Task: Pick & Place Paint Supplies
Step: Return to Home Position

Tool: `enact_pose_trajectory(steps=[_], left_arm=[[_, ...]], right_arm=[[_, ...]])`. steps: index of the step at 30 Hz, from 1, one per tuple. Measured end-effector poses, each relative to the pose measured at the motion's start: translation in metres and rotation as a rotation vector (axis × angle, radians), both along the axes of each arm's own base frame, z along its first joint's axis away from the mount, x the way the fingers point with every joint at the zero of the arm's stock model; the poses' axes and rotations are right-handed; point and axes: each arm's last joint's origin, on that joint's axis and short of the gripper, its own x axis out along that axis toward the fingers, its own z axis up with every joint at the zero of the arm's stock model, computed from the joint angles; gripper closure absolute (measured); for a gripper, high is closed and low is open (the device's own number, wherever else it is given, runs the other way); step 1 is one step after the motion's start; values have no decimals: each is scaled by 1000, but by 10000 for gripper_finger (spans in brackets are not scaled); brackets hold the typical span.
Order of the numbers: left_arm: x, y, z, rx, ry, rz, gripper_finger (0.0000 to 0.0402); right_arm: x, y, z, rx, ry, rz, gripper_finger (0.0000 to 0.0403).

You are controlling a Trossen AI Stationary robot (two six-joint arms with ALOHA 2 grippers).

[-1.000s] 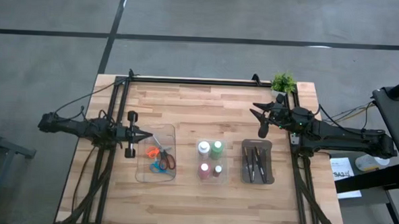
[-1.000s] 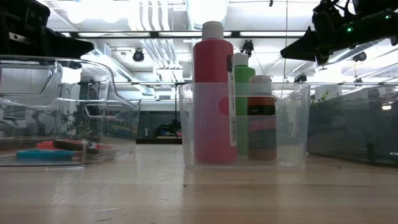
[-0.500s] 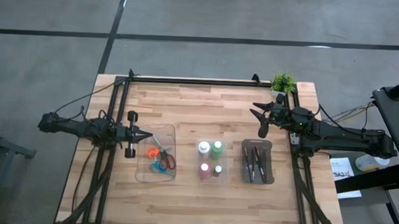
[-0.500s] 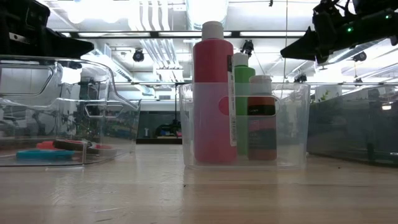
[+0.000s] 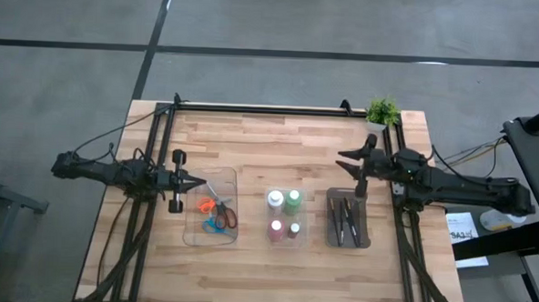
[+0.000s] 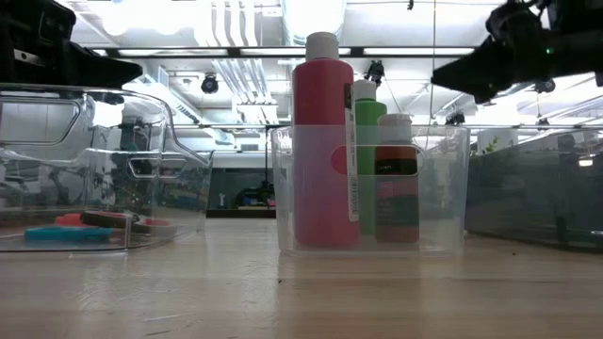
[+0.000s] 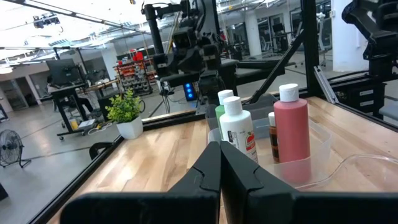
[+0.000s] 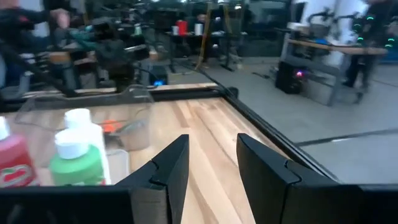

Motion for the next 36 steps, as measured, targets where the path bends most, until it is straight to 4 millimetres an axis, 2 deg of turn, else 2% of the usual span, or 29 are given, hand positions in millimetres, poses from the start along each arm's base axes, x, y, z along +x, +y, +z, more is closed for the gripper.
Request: enact_pose_trajectory(steps=[12, 22, 30, 36], left_arm=[[0, 0, 0, -1, 0, 0, 401], [0, 0, 0, -1, 0, 0, 401], [0, 0, 0, -1, 0, 0, 401], [0, 0, 0, -1, 0, 0, 401]], right_arm=[[-21, 2, -38, -18, -158, -73, 271], [-29, 4, -38, 11, -176, -76, 271], [-32, 4, -58, 99, 7, -104, 272], [-32, 4, -58, 111, 8, -101, 272]])
